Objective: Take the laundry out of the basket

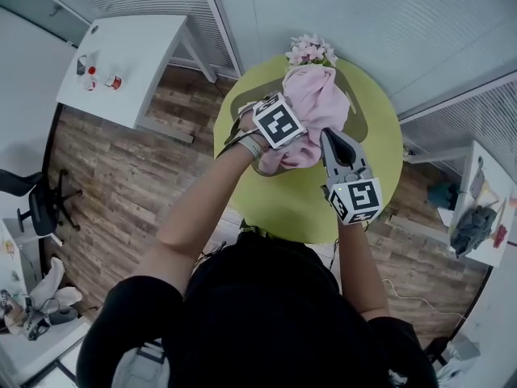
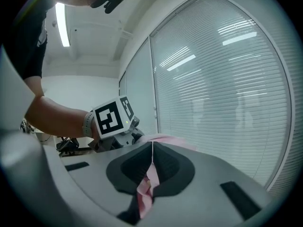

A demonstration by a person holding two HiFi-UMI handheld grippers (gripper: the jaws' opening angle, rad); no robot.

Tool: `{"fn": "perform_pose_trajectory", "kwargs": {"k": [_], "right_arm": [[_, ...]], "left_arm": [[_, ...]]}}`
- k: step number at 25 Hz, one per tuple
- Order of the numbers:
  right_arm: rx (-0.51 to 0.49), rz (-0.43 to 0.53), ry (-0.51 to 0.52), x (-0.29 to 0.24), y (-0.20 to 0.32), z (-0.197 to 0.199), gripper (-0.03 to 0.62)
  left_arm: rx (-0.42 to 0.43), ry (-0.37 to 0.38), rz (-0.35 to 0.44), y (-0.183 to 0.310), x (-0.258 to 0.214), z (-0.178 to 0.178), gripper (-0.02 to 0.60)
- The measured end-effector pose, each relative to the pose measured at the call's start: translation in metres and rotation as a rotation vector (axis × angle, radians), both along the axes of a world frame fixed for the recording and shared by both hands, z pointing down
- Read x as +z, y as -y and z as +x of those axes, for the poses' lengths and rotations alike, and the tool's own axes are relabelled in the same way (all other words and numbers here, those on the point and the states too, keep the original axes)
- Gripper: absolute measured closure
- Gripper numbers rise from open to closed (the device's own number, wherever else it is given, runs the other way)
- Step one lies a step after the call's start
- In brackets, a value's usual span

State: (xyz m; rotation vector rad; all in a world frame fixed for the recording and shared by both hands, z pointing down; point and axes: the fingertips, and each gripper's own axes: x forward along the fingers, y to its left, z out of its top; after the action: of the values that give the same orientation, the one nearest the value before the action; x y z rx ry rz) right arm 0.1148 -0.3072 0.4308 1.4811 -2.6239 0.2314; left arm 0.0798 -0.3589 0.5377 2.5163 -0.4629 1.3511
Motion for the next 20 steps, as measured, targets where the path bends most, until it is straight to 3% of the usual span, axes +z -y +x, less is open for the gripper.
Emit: {"fn": "perform_pose_trajectory", "kwargs": {"k": [10, 13, 20], "right_arm": [[0.039, 0.097, -0.018, -0.042, -0.028, -0.008, 0.571], [0.048, 0.135, -0.042, -0.056, -0.039, -0.013, 0.571], [0.087, 0.166, -0.072, -0.07, -0.065, -0.02, 0.571]], "left_arm": [[0.116, -0.001, 0.079, -0.03, -0.054, -0.006, 0.258], [0.136, 0.008, 0.057, -0.049, -0.062, -0.011, 0.258], [0.198, -0.004, 0.1, -0.082, -0.083, -0.019, 0.258]]}}
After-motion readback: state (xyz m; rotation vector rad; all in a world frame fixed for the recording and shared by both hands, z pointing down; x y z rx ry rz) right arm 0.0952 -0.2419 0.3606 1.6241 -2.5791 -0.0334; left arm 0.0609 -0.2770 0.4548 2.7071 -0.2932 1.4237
